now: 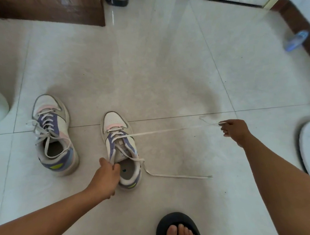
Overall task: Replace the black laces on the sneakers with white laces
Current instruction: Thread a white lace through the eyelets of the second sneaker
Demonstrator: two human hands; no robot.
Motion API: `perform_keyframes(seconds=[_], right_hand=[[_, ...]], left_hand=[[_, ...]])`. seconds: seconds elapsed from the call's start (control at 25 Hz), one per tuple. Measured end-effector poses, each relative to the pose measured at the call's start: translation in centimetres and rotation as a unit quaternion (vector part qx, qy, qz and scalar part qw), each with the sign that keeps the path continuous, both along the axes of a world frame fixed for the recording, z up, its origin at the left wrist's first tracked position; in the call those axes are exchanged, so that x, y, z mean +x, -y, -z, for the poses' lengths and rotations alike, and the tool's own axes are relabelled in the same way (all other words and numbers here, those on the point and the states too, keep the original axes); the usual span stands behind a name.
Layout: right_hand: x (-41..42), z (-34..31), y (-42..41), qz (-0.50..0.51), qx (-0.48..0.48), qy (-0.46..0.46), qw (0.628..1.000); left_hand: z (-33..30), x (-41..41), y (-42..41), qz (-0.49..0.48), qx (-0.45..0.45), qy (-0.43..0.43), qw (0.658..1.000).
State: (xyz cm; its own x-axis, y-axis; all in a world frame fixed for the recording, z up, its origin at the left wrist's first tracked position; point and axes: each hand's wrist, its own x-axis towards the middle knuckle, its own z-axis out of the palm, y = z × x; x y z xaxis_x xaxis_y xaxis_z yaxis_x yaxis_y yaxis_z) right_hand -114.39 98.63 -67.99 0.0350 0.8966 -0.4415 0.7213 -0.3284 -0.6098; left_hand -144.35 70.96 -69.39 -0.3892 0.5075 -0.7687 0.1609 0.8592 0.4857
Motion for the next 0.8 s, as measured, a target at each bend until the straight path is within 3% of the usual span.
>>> perform_keyframes(seconds=[0.08, 0.24, 0.4, 0.6, 0.68, 0.8], right_hand=[[0.6, -0.7, -0.1, 0.034, -0.010, -0.023, 0.999], [1.4, -1.2, -1.0, 0.029, 0.009, 0.055, 0.998], [2.8, -1.4, -1.7, 0.125, 0.017, 0.020, 0.992], [2.6, -1.8, -1.4, 0.303, -0.066, -0.136, 0.941], [0.6, -0.6, 0.5, 0.353, -0.141, -0.189, 0.906], [-6.3, 1.5, 5.9, 0.300, -0.302, -0.230, 0.875]], left_hand=[[-0.2, 0.0, 0.0, 0.001, -0.002, -0.003, 1.000], [-0.3, -0.2, 0.1, 0.003, -0.001, -0.006, 1.000], [-0.4, -0.4, 0.2, 0.001, -0.003, -0.003, 1.000], [-0.9, -0.3, 0.0, 0.007, -0.031, 0.002, 1.000], [-1.7, -0.4, -0.4, 0.062, -0.074, 0.007, 0.995], [-3.0, -1.7, -1.2, 0.184, -0.055, -0.095, 0.977]])
